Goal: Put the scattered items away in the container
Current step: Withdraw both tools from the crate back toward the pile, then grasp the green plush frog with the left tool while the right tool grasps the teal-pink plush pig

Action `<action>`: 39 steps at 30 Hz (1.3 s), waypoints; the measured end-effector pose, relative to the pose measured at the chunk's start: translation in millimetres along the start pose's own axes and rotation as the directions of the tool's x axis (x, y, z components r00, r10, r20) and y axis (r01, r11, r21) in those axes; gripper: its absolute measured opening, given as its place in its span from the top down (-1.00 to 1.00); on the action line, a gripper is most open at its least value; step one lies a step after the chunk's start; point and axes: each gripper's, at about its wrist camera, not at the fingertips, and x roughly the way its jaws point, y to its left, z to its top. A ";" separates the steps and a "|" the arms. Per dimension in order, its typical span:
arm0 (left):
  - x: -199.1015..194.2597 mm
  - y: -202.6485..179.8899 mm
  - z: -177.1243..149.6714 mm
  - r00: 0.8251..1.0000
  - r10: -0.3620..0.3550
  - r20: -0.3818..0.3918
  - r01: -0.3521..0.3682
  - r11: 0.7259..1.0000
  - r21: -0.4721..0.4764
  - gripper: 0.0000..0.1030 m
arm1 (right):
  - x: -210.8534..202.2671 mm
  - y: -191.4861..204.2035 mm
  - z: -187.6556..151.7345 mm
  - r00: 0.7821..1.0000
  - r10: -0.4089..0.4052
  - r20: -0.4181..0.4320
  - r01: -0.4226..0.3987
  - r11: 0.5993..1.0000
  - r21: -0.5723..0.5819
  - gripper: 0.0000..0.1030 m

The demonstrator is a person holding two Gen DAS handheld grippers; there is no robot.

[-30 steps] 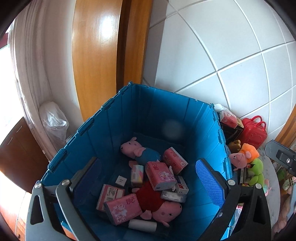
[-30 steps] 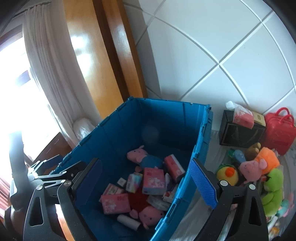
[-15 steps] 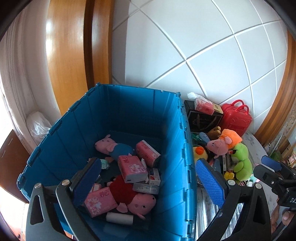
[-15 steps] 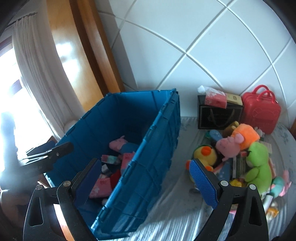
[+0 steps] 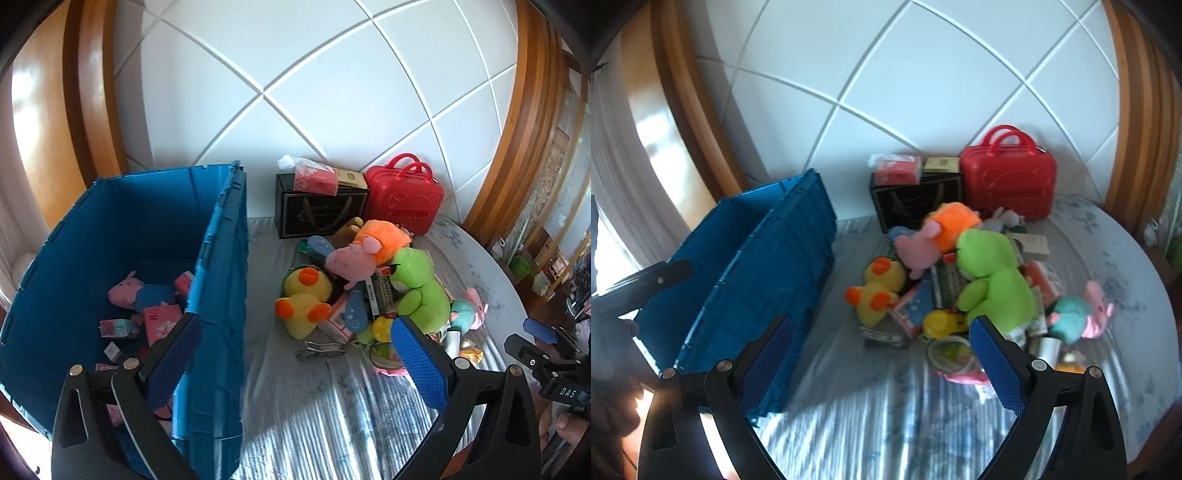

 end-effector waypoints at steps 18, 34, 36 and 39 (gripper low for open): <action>108.9 -152.8 -20.8 0.980 -0.037 -0.197 0.053 0.996 0.077 -1.00 | -1.4 -215.2 -68.3 0.977 -0.171 -0.127 0.196 0.955 0.223 -0.88; 250.8 -250.9 -12.8 0.966 -0.056 -0.254 0.077 0.994 0.072 -1.00 | 15.7 -298.9 -69.8 0.966 -0.200 -0.163 0.235 0.943 0.235 -0.88; 271.9 -256.6 -12.0 0.963 -0.059 -0.265 0.075 0.996 0.050 -1.00 | 17.4 -307.7 -70.8 0.965 -0.202 -0.169 0.239 0.941 0.240 -0.88; 302.5 -263.4 -11.3 0.955 -0.047 -0.291 0.056 0.998 0.024 -1.00 | 18.8 -319.5 -73.9 0.961 -0.208 -0.182 0.249 0.936 0.248 -0.88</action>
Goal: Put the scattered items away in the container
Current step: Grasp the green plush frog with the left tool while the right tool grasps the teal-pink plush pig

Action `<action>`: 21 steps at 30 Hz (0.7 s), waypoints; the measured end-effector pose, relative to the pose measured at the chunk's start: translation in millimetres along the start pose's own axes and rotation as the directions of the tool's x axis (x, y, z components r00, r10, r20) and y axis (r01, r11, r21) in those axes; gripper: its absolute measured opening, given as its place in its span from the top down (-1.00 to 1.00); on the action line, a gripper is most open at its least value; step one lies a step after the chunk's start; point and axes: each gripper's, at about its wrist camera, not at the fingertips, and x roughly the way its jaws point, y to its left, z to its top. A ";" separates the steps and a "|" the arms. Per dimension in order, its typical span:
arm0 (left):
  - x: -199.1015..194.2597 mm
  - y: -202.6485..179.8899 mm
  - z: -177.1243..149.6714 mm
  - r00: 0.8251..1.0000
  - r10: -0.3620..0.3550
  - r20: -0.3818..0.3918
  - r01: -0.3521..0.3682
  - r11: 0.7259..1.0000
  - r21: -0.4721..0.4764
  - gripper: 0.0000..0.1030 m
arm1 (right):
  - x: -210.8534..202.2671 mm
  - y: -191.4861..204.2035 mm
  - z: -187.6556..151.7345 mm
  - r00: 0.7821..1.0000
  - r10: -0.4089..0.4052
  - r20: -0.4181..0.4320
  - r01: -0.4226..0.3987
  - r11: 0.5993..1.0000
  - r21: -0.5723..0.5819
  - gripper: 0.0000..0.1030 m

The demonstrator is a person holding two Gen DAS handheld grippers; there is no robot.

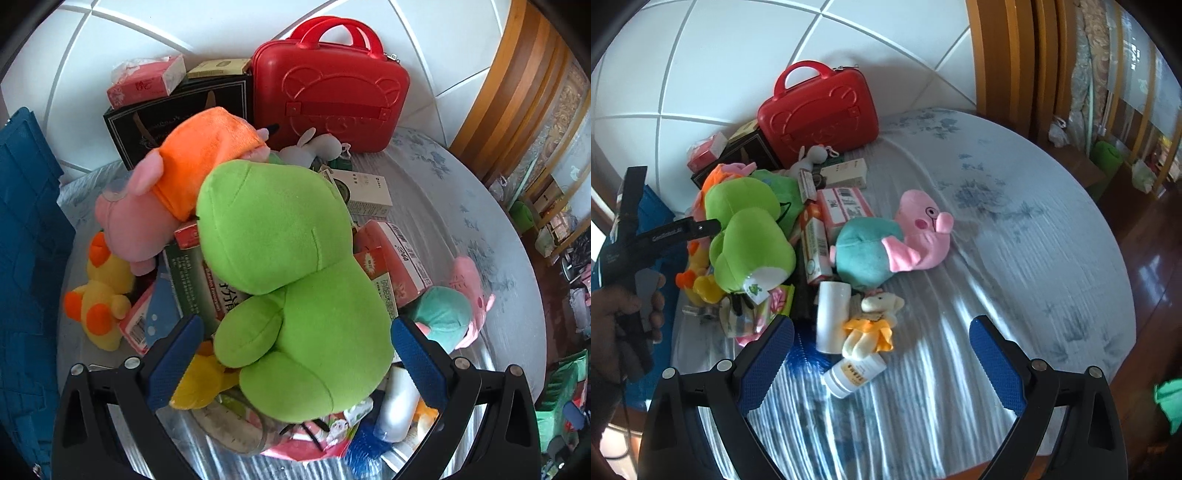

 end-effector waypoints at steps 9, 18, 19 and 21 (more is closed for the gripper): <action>85.2 -8.6 21.5 0.988 0.092 -0.124 -0.104 0.990 -0.096 -1.00 | 13.2 -24.3 4.4 0.999 -0.036 -0.030 0.037 0.999 0.026 -0.88; 40.1 -13.0 9.9 0.995 0.058 -0.078 -0.060 0.998 -0.018 -0.49 | 56.5 -21.6 30.3 0.998 -0.034 -0.046 0.033 0.999 -0.017 -0.88; 29.1 -11.6 6.5 0.997 0.043 -0.069 -0.044 0.999 -0.013 -0.49 | 65.5 -17.4 34.8 0.998 -0.036 -0.048 0.034 0.998 -0.045 -0.88; 9.4 -7.9 2.7 0.999 0.013 -0.053 -0.013 1.000 -0.003 -0.49 | 85.7 -7.8 42.3 0.997 -0.050 -0.065 0.042 0.992 -0.118 -0.88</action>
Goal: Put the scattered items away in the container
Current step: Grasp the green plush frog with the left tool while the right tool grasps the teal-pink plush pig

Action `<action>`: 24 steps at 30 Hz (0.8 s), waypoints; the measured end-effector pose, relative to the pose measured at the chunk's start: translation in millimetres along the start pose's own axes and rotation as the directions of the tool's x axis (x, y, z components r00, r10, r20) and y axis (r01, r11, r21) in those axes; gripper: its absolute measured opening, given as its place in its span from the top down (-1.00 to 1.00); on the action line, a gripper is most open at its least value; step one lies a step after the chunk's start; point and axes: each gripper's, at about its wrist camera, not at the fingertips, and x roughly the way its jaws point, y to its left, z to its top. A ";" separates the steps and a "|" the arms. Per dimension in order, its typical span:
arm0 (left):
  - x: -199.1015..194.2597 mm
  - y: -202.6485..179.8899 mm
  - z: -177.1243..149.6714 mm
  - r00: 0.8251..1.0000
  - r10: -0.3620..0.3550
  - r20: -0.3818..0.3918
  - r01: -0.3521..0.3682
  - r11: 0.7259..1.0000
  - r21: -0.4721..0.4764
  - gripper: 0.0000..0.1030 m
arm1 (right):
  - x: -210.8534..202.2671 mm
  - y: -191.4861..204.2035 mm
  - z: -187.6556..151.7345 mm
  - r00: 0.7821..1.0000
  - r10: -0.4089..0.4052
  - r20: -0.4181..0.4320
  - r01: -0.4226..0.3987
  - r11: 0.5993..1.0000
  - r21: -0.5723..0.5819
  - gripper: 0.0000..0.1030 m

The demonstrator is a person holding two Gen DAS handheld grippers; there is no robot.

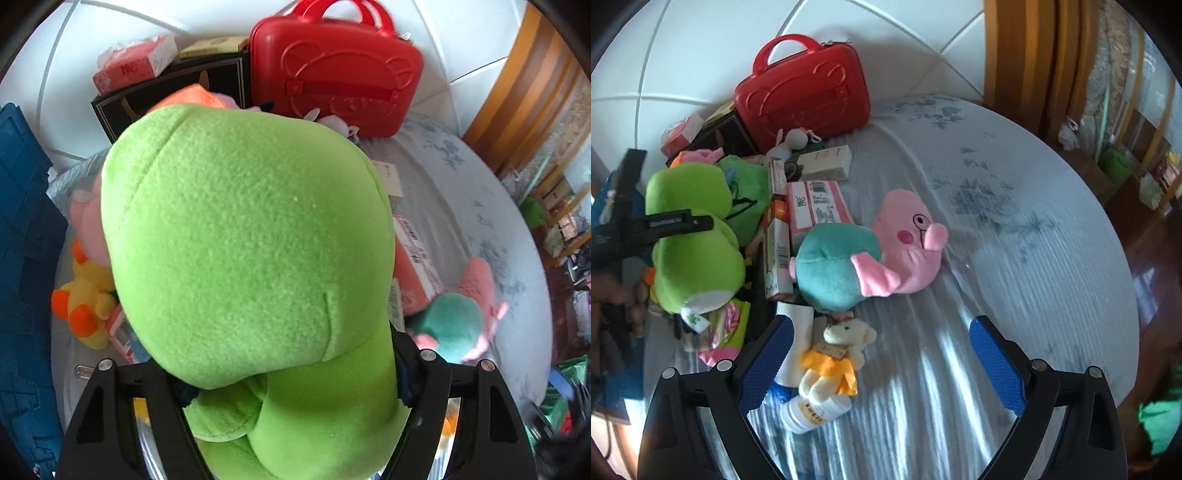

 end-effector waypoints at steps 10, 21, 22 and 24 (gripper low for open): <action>-88.1 30.0 -35.9 0.993 -0.088 0.076 0.089 0.996 -0.010 -0.49 | 93.8 75.7 20.9 0.988 -0.147 -0.045 0.095 0.818 -0.568 -0.88; -116.9 74.6 -61.5 0.994 -0.047 0.102 0.055 0.996 -0.069 -0.49 | 171.4 89.8 8.7 0.982 -0.157 -0.107 0.003 0.577 -0.817 -1.00; -118.5 77.7 -63.8 0.994 -0.044 0.100 0.051 0.996 -0.073 -0.49 | 172.0 87.7 13.5 0.981 -0.147 -0.127 -0.011 0.607 -0.794 -1.00; -121.2 81.7 -67.9 0.994 -0.037 0.099 0.045 0.996 -0.078 -0.49 | 167.9 81.9 19.3 0.981 -0.126 -0.145 -0.027 0.657 -0.753 -0.86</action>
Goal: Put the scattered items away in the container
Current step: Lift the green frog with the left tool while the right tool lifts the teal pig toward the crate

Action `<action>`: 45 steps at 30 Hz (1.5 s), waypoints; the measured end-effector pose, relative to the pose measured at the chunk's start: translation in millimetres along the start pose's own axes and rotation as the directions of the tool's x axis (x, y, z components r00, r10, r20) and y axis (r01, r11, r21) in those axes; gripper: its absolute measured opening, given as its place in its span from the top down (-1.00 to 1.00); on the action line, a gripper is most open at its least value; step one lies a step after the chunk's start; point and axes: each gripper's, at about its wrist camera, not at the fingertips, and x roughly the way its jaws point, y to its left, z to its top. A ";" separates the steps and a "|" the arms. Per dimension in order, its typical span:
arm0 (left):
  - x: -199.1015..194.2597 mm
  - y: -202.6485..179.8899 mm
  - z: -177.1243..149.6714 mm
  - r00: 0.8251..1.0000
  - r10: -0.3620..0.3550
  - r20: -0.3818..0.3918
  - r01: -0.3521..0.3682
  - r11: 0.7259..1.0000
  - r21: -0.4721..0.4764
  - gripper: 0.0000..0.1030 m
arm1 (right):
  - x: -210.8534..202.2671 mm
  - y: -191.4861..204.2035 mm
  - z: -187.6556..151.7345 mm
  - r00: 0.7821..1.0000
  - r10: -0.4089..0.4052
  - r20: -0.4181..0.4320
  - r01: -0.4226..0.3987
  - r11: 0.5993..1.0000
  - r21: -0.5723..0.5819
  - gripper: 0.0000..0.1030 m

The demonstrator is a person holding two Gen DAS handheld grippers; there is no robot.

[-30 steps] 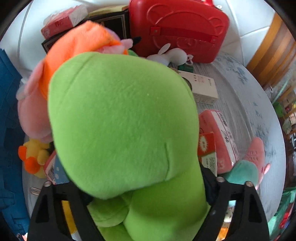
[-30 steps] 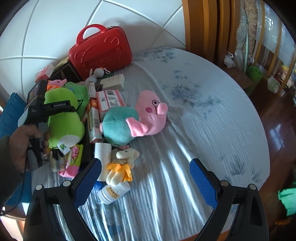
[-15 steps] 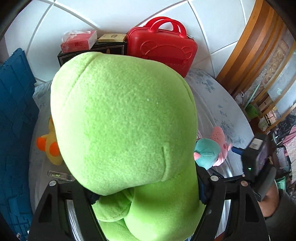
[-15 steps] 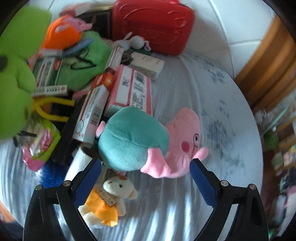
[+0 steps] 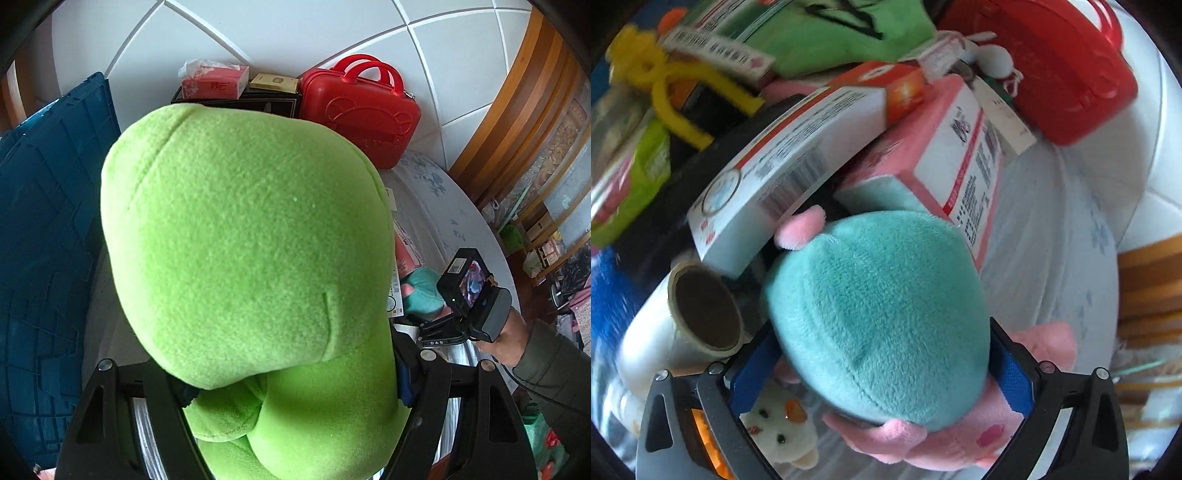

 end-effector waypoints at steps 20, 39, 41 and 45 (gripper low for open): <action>-56.3 -18.5 0.1 0.995 -0.072 0.064 0.069 0.997 0.044 -0.49 | -165.6 -35.6 -41.2 0.974 0.066 0.217 -0.173 0.835 0.522 -0.54; -123.0 -22.8 -4.0 0.983 -0.122 0.138 0.107 0.988 0.109 -0.49 | -331.1 3.3 -79.5 0.913 -0.025 0.408 -0.302 0.630 0.715 -0.57; -129.7 -19.0 -3.0 0.981 -0.129 0.147 0.113 0.987 0.116 -0.49 | -344.1 9.5 -79.2 0.907 -0.035 0.419 -0.306 0.629 0.714 -0.58; -146.3 -12.0 -6.2 0.976 -0.139 0.166 0.117 0.984 0.136 -0.49 | -369.7 23.9 -75.9 0.895 -0.074 0.439 -0.300 0.628 0.718 -0.58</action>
